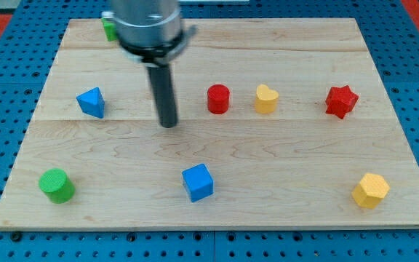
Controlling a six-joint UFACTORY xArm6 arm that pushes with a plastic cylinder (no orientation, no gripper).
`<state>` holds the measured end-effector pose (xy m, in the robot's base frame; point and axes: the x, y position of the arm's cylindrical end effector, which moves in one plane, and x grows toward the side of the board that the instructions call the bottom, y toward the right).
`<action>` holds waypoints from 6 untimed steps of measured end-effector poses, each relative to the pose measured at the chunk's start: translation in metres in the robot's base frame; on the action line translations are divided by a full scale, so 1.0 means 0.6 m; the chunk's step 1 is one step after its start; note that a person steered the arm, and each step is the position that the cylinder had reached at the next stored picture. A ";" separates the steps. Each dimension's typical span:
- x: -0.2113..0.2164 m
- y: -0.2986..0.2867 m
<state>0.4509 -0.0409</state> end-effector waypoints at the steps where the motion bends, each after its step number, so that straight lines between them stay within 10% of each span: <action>1: -0.016 0.063; 6: -0.104 0.261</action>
